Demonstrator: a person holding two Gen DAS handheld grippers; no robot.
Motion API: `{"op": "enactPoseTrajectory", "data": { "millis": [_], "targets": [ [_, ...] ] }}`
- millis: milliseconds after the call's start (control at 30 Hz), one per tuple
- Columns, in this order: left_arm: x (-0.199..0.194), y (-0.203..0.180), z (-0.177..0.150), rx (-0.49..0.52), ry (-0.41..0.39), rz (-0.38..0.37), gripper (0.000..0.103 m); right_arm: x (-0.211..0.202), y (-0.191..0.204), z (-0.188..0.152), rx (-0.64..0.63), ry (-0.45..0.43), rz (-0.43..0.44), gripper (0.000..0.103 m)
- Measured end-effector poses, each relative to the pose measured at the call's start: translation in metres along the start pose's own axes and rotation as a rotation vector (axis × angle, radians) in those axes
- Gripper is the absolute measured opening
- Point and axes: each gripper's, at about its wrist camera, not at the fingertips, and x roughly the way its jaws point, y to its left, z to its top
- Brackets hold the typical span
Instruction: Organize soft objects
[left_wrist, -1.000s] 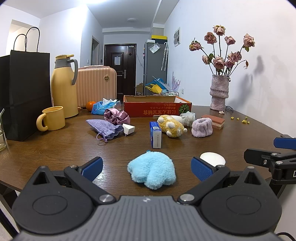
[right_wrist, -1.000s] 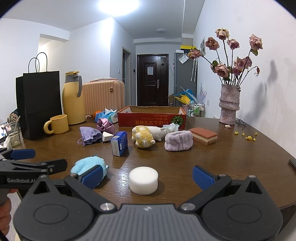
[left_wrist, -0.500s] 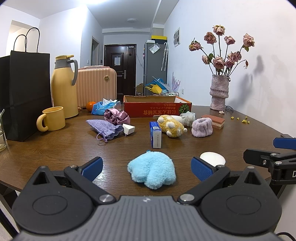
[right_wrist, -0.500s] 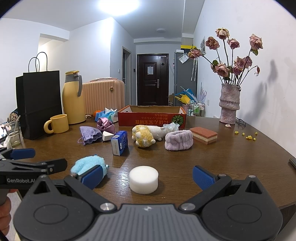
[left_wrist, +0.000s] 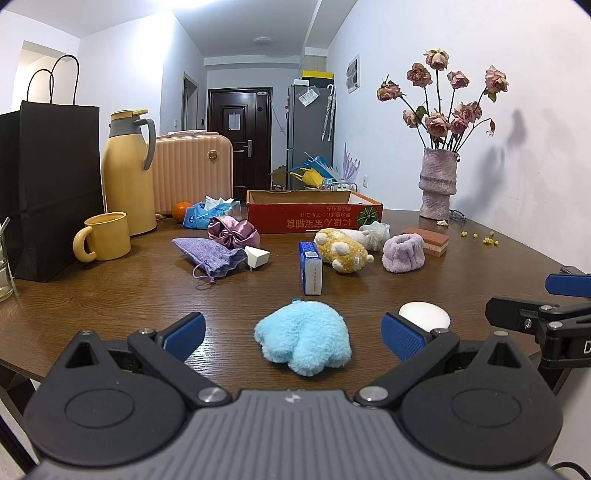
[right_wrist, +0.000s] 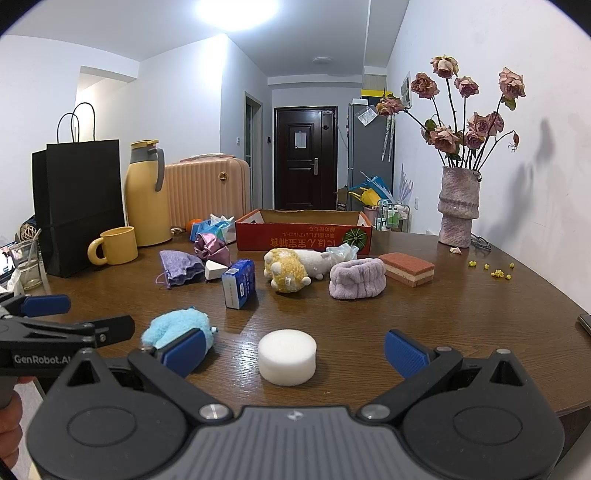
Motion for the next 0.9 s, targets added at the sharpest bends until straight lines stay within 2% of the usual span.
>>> {"op": "enactPoseTrajectory", "data": {
  "millis": [767, 900],
  "targets": [
    [0.0, 0.0, 0.0, 0.001, 0.0, 0.0, 0.103, 0.002, 0.001, 0.002, -0.001, 0.008, 0.001, 0.103],
    [0.0, 0.001, 0.001, 0.002, 0.001, -0.002, 0.103, 0.005, 0.002, -0.008, -0.001, 0.017, 0.001, 0.103]
  ]
}}
